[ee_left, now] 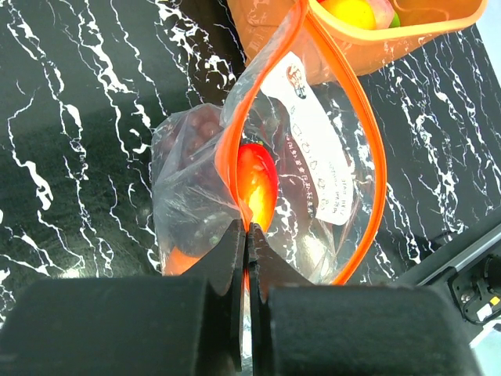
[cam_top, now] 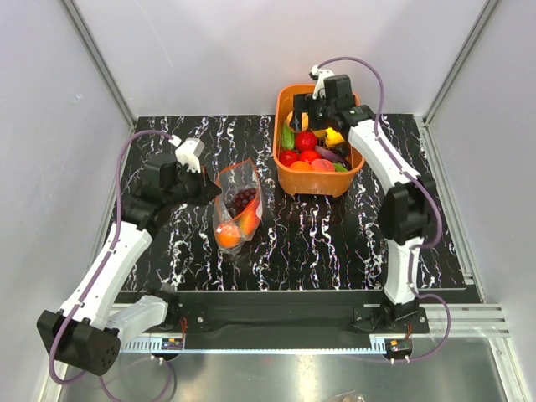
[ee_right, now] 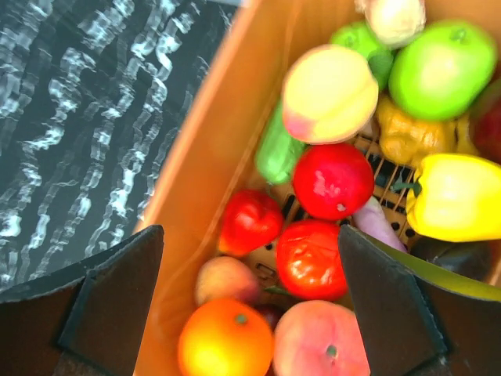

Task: Place the food in the zip-top bag and seal the zipper
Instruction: Pick up the fake fruit from the bin.

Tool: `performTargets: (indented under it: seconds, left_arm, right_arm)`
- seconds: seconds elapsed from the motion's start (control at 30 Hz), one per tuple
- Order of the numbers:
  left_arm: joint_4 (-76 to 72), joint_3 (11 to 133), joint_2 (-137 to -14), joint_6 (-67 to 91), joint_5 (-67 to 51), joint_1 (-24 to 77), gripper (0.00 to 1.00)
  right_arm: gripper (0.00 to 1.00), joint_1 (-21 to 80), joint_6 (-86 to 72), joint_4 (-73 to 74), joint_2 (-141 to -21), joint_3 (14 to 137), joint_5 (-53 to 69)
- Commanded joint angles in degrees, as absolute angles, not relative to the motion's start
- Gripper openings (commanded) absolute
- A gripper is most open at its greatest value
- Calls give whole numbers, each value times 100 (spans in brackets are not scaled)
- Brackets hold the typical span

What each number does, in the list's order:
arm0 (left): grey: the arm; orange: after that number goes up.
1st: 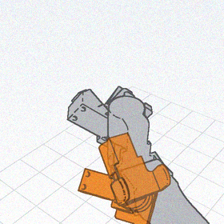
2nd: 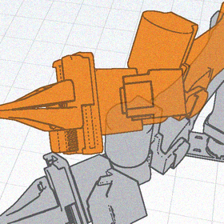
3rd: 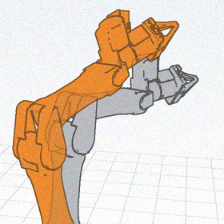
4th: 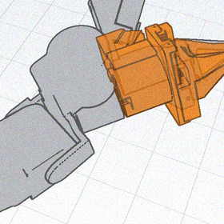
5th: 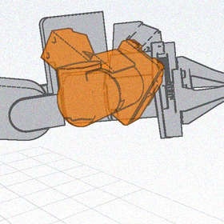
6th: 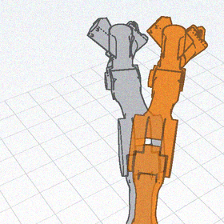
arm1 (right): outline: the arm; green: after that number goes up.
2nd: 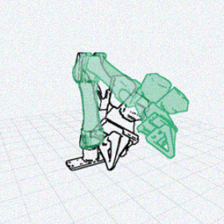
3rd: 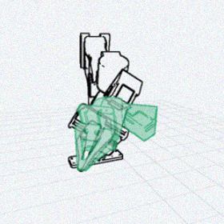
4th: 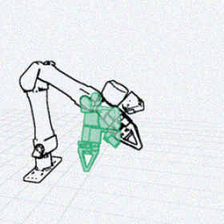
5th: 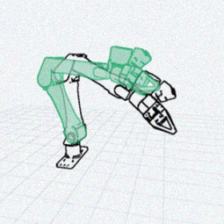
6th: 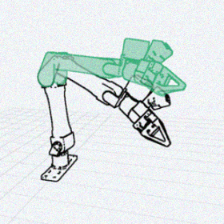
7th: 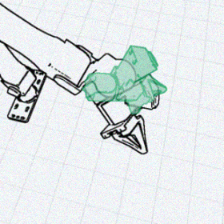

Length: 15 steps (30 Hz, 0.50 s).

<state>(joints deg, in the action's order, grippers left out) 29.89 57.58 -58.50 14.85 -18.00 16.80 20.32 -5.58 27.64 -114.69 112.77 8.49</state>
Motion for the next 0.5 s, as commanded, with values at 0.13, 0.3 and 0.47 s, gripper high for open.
performTargets:
  seconds: [0.13, 0.3, 0.47]
  left_arm:
    - [2619, 5801, -5713, 1204, -1828, 1652, 0]
    - [2540, 5713, -5590, 1178, -1705, 1644, 0]
    - [2566, 5757, -5704, 1151, -1723, 1644, 0]
  right_arm:
    - [100, 1916, -343, 3770, -12813, 12909, 941]
    - [100, 1855, -27, 4385, -13718, 14009, 757]
    - [100, 1661, 158, 4395, -14089, 14177, 686]
